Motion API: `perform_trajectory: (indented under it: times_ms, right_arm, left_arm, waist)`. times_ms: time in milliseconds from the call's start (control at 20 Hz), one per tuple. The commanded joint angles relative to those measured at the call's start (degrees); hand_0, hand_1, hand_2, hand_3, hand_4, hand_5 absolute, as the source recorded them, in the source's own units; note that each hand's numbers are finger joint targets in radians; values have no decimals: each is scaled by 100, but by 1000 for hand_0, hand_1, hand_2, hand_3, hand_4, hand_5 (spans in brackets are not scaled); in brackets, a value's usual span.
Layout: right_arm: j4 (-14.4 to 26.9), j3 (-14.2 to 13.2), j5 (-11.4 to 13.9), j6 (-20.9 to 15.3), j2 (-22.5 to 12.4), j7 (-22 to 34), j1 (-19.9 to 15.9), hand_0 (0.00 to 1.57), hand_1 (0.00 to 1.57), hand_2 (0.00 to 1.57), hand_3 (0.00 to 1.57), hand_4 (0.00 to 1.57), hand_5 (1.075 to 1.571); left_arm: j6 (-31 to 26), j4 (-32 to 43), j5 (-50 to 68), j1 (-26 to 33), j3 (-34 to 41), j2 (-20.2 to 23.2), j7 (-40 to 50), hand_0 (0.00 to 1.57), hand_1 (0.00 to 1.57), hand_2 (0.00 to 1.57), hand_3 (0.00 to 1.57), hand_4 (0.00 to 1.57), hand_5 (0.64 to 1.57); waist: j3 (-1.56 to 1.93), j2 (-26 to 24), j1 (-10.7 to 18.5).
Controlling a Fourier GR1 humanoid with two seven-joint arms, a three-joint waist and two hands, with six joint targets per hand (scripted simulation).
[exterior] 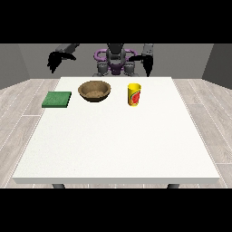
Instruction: Pick the cup and pour the ball into the bowl, then pick the bowl and place it on the pad
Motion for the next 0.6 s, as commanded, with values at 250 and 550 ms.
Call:
perform_trajectory:
  times_ms: [250,550]
  right_arm:
    - [892,4,255,-22,-18,-487,-283,0,0,0,0,0,1570]
    - [1351,-146,226,92,-24,-1267,-597,0,0,0,0,0,1571]
  left_arm:
    - [93,1435,39,-450,133,-37,-1002,0,0,0,0,451,1431]
    - [-11,2023,259,-874,380,105,-1758,0,0,0,0,241,1342]
  waist:
    - [2,-12,61]
    - [2,659,31]
